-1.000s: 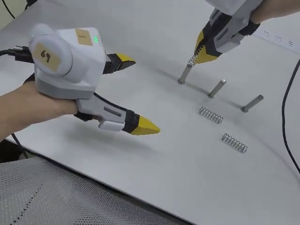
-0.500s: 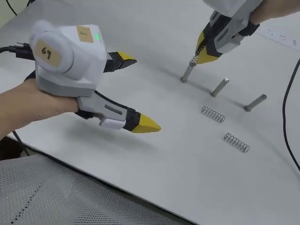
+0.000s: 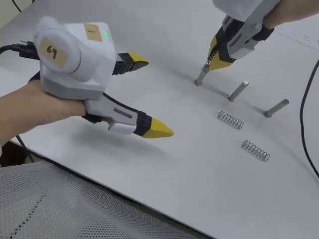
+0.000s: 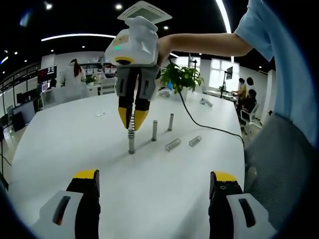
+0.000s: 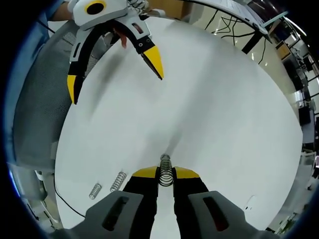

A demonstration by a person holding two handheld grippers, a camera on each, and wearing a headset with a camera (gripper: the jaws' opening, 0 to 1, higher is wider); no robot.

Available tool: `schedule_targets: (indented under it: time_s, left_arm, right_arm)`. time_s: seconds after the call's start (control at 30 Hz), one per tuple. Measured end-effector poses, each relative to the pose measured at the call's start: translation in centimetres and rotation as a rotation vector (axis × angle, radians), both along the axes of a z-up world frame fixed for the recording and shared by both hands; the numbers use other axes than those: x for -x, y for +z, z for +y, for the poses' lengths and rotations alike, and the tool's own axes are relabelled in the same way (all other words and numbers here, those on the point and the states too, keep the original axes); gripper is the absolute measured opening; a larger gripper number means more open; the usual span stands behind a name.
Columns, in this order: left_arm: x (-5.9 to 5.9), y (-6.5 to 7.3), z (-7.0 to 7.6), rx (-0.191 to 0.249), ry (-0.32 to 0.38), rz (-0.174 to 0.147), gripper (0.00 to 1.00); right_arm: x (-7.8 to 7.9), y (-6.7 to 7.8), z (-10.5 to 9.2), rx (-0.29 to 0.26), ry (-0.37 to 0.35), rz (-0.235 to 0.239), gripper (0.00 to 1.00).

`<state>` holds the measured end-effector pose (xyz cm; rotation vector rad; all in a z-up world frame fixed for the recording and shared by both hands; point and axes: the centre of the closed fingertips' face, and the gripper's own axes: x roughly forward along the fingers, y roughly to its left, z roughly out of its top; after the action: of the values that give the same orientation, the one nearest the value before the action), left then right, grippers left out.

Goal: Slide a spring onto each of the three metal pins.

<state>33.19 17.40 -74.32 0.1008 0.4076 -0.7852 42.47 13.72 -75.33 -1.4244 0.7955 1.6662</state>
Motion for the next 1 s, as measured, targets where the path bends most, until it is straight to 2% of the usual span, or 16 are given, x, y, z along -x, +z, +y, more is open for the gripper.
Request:
schedule_targets:
  time_s: [0.5, 1.0]
  left_arm:
    - [-0.1, 0.0, 0.2, 0.003, 0.003, 0.000, 0.87]
    - [-0.1, -0.1, 0.4, 0.005, 0.006, 0.002, 0.87]
  right_arm:
    - [0.0, -2.2, 0.6, 0.028, 0.010, 0.011, 0.08]
    - [-0.2, -3.4, 0.4, 0.058, 0.023, 0.006, 0.08]
